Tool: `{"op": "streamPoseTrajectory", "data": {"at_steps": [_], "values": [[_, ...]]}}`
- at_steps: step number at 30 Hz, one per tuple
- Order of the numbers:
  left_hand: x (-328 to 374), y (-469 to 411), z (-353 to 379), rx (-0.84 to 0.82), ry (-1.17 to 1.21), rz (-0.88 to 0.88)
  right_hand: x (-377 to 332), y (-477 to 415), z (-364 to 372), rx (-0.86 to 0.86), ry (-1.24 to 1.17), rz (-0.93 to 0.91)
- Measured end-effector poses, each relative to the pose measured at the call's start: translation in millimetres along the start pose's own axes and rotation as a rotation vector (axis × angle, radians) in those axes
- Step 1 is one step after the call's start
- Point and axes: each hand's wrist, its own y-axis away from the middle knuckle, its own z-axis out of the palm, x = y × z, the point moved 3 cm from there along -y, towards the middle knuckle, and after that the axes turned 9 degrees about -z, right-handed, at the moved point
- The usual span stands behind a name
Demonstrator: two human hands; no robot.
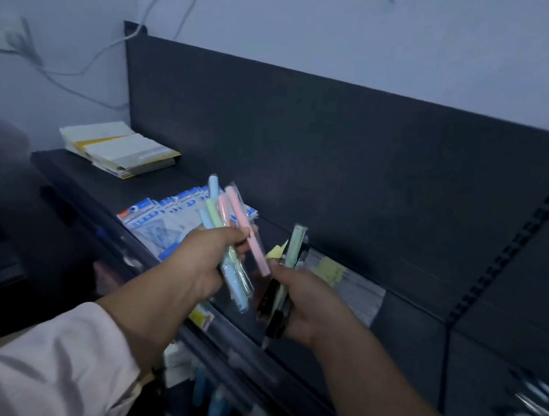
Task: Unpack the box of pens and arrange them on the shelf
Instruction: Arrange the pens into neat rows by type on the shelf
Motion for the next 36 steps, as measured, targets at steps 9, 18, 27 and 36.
{"op": "streamPoseTrajectory", "data": {"at_steps": [9,18,27,36], "values": [[-71.9,5.7,110.2,-0.177,0.083,-0.070,-22.4,54.1,-108.9,0.054,-0.150,0.001],[-133.2,36.5,200.2,-0.426,-0.127,-0.173,-41.1,122.6,-183.2,0.414,-0.136,-0.264],[-166.1,79.7,243.4,-0.744,-0.283,-0.367,-41.4,189.4,-234.9,0.833,-0.040,-0.476],[-198.8,112.3,276.9,-0.772,-0.456,-0.313,-25.4,266.8,-264.5,1.020,-0.172,-0.559]]}}
